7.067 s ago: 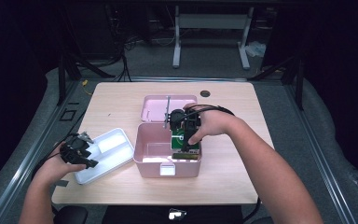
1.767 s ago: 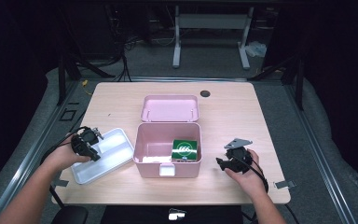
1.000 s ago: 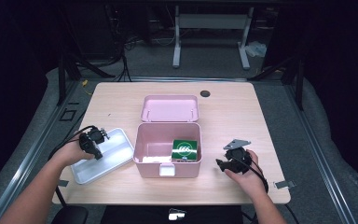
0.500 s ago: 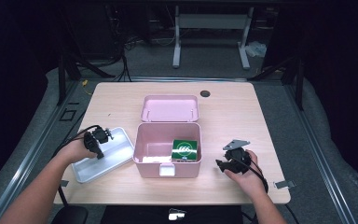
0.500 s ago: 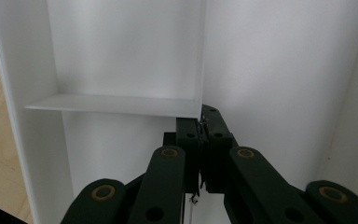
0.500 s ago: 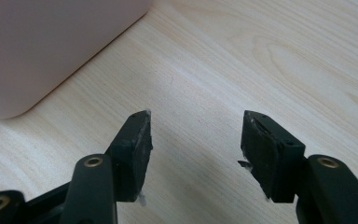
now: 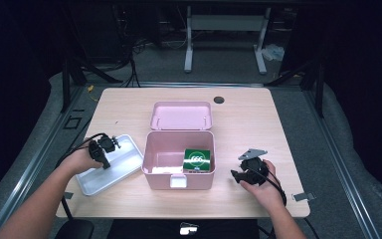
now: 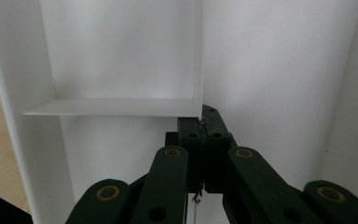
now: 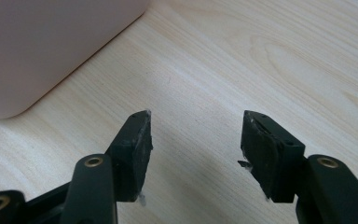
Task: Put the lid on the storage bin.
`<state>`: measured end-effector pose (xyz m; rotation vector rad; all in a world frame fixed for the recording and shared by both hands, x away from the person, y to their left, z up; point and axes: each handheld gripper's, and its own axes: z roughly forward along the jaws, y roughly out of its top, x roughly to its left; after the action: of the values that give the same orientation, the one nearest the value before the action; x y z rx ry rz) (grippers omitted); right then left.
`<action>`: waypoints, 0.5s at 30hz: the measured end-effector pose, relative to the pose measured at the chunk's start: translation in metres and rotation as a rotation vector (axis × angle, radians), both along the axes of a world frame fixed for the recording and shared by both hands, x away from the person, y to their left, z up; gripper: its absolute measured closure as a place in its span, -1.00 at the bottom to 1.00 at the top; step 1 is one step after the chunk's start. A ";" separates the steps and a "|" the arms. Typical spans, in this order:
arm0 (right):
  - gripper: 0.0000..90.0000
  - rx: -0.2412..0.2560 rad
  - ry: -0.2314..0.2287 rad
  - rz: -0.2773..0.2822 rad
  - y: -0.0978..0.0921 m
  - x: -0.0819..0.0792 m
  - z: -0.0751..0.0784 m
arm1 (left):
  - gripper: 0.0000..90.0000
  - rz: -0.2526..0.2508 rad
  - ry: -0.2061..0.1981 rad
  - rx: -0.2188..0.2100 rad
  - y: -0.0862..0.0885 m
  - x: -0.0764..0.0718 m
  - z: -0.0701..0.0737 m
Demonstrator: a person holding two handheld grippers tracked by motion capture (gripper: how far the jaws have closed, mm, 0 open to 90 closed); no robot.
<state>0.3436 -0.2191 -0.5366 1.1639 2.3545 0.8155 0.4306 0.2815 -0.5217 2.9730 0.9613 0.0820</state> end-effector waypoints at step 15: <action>-0.05 -0.002 0.000 0.000 0.000 0.000 0.000 | 0.98 0.010 -0.025 -0.013 0.009 -0.004 0.024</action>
<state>0.3438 -0.2194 -0.5364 1.1628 2.3544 0.8128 0.4262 0.2902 -0.4980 2.9481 0.9694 0.1121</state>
